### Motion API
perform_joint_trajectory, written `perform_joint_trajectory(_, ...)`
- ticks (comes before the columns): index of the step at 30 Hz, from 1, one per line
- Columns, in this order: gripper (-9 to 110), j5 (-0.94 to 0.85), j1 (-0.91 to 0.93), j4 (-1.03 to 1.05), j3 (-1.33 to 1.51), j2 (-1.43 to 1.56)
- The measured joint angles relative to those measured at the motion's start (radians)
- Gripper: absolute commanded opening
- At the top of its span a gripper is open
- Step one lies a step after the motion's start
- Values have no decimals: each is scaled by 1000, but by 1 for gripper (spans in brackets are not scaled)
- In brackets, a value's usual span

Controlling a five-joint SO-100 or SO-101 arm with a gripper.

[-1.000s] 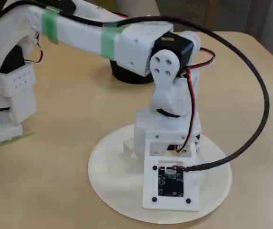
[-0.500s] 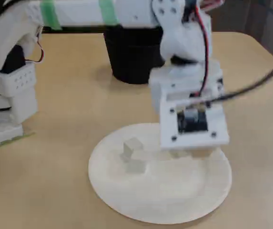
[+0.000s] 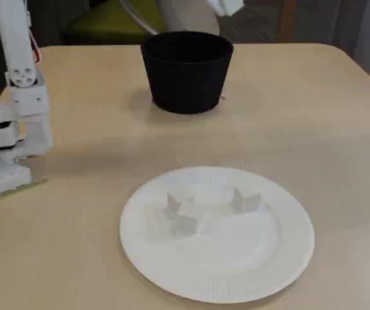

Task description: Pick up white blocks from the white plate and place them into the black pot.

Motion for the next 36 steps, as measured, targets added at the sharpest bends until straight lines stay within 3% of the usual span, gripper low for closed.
perform_joint_trajectory(4, -2, 32, -118, -106, 181, 31)
perform_joint_trajectory(14, -1, 38, -202, -279, 393, 32)
perform_joint_trajectory(17, 18, 48, -204, -291, 397, 35)
perform_joint_trajectory(21, 23, 34, -204, -296, 400, 34)
perform_joint_trajectory(24, 20, 20, -204, -296, 400, 34)
perform_joint_trajectory(28, -2, 18, -190, -296, 400, 34)
perform_joint_trajectory(36, -2, -58, 66, -129, 400, 121)
